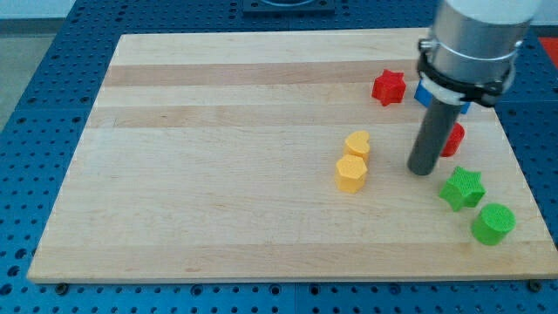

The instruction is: Put the red circle into the red star

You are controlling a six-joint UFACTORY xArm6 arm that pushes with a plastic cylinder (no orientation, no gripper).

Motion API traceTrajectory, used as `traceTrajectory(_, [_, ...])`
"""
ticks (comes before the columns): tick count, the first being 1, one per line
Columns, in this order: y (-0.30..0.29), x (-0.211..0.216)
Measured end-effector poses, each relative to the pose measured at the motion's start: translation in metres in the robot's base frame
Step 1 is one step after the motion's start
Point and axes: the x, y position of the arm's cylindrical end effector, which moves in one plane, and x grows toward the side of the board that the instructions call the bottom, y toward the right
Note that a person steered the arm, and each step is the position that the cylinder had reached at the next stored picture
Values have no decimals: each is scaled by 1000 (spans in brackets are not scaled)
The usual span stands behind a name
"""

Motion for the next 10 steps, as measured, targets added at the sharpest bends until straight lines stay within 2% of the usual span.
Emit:
traceTrajectory(2, [55, 0])
traceTrajectory(3, [60, 0])
traceTrajectory(5, [24, -3])
traceTrajectory(7, [-5, -52])
traceTrajectory(9, [-12, -41])
traceTrajectory(10, [14, -19])
